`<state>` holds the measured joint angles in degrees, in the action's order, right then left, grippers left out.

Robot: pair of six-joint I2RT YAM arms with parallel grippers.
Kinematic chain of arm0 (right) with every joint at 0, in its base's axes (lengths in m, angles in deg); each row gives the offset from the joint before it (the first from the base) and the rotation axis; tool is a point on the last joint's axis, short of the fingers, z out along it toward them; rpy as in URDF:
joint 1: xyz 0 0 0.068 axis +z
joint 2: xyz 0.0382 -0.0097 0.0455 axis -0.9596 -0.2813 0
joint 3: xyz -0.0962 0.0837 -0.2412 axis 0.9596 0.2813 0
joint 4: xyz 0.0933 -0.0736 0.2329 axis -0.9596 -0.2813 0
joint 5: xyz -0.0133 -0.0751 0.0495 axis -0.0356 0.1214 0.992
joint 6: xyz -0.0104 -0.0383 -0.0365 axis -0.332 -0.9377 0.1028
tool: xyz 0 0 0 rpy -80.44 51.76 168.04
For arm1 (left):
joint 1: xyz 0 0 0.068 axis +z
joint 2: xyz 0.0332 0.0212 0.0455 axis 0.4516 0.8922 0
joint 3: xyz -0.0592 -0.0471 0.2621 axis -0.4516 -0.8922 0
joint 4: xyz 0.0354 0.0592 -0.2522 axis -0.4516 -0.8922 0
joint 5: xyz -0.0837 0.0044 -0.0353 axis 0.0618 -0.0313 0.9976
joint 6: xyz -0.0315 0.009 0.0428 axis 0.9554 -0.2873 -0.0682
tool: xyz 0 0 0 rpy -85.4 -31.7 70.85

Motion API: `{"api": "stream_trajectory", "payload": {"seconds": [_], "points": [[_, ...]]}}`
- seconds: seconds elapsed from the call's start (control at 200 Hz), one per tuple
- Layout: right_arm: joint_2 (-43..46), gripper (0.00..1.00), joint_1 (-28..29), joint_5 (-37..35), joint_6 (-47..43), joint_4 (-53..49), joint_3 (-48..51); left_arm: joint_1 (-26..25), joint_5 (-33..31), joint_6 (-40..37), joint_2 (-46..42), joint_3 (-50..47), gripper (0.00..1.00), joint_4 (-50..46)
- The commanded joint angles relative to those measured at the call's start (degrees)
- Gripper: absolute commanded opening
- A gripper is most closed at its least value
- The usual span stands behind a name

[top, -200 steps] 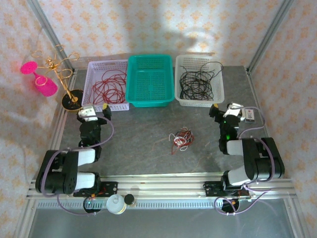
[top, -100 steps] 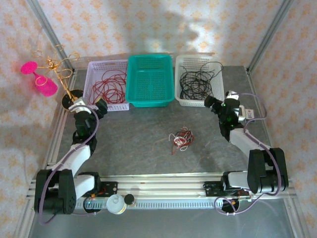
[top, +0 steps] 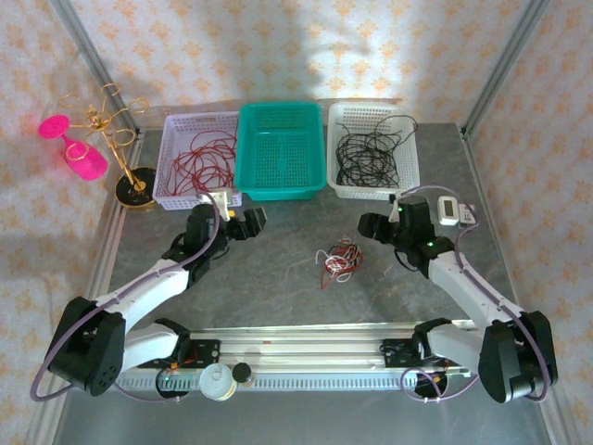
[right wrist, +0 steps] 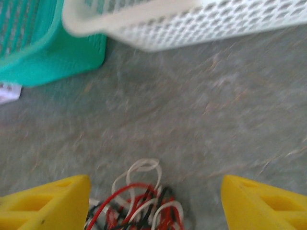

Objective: Untangle the cables

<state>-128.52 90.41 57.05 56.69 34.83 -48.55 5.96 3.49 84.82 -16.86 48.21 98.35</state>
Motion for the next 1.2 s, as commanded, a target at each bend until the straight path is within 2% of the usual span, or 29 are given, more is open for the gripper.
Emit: {"api": "stream_trajectory", "payload": {"seconds": [0.0,0.075,0.17,0.285,0.556,0.811,0.901,0.966,1.006,1.116,1.191], "points": [[0.2,0.72,5.2,-1.9,-0.2,-9.9,-4.3,-3.0,4.3,1.3,1.5,1.1,0.99,-2.0],[-1.2,0.71,9.6,-5.7,-0.2,-12.5,-7.0,-4.9,6.6,1.3,2.3,0.2,0.96,1.2],[-3.9,0.65,13.3,-9.2,-0.7,-16.7,-10.7,-5.1,9.4,3.0,3.8,-0.9,0.9,5.4],[-7.0,0.6,16.5,-14.8,-0.5,-21.8,-13.9,-5.4,11.5,4.0,5.8,-1.0,0.89,8.2],[-13.5,0.45,21.6,-19.0,5.8,-24.5,-15.3,-5.7,13.3,3.6,7.8,-0.1,0.87,9.8],[-17.5,0.29,22.1,-22.5,7.5,-23.9,-17.5,-5.9,14.1,3.5,9.1,0.5,0.86,10.0],[-17.8,0.29,22.2,-23.1,7.4,-24.5,-18.2,-6.2,14.4,3.4,9.2,0.6,0.85,10.2],[-17.9,0.4,22.3,-23.3,7.1,-25.1,-18.6,-6.3,14.3,3.1,9.2,0.6,0.85,10.1],[-18.0,0.43,22.3,-23.7,7.0,-25.4,-18.8,-6.3,13.9,3.1,9.3,0.6,0.85,10.0],[-18.5,0.43,22.4,-24.5,6.7,-25.7,-19.5,-6.3,13.3,2.8,9.0,0.2,0.85,10.1],[-19.2,0.4,22.5,-24.9,6.3,-25.8,-20.2,-6.4,13.4,3.0,8.9,-0.1,0.85,10.7]]}}
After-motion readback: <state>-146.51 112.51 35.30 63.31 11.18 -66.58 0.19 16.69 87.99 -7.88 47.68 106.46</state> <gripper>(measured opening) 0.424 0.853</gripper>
